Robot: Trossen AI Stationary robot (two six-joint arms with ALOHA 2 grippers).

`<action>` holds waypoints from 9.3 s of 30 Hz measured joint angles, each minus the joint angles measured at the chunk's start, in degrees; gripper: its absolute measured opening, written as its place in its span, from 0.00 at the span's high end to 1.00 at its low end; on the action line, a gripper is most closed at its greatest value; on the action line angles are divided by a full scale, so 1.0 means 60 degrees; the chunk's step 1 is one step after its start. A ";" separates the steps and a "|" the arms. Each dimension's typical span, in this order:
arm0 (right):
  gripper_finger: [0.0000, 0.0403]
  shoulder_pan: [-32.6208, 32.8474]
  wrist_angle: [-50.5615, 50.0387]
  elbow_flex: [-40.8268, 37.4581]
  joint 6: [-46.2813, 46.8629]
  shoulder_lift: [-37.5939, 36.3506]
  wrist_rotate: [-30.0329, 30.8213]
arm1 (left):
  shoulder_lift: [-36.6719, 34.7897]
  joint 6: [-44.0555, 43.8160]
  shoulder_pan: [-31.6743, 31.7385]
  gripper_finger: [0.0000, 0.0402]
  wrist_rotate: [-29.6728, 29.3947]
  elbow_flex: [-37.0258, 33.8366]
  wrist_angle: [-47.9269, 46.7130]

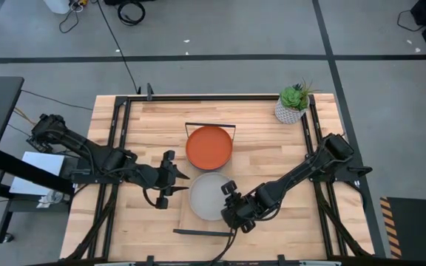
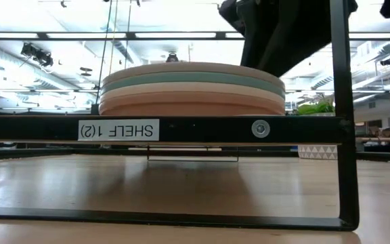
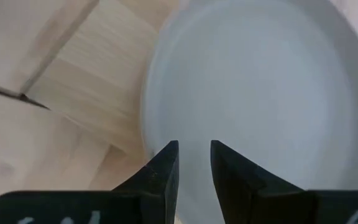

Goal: Place and stack plates onto a shelf
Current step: Return to Home Position

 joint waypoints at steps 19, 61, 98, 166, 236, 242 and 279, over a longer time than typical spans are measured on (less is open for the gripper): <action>0.80 0.0057 0.2288 -0.3527 0.1267 -0.3938 0.1015 | -0.1486 0.0250 -0.0331 0.68 -0.0664 -0.2364 0.1986; 0.90 -0.1240 0.5041 -1.1003 0.1570 -1.4878 0.2107 | -0.8825 0.0259 -0.0379 0.74 -0.3123 -0.8501 0.5026; 0.98 -0.5175 0.4290 -1.2530 0.0756 -1.8252 -0.0824 | -1.0954 0.0698 0.1334 1.00 -0.3235 -0.8593 0.2367; 0.96 -0.5945 0.5187 -1.2945 0.2003 -1.8198 -0.1674 | -1.1129 0.0838 0.1308 0.94 -0.3300 -0.9071 0.2446; 0.96 -0.5945 0.5187 -1.2945 0.2003 -1.8198 -0.1671 | -1.1132 0.0838 0.1304 0.94 -0.3297 -0.9071 0.2446; 0.96 -0.5942 0.5184 -1.2945 0.2000 -1.8198 -0.1671 | -1.1129 0.0834 0.1308 0.94 -0.3297 -0.9071 0.2446; 0.96 -0.5942 0.5185 -1.2943 0.2001 -1.8198 -0.1671 | -1.1130 0.0841 0.1308 0.94 -0.3297 -0.9071 0.2446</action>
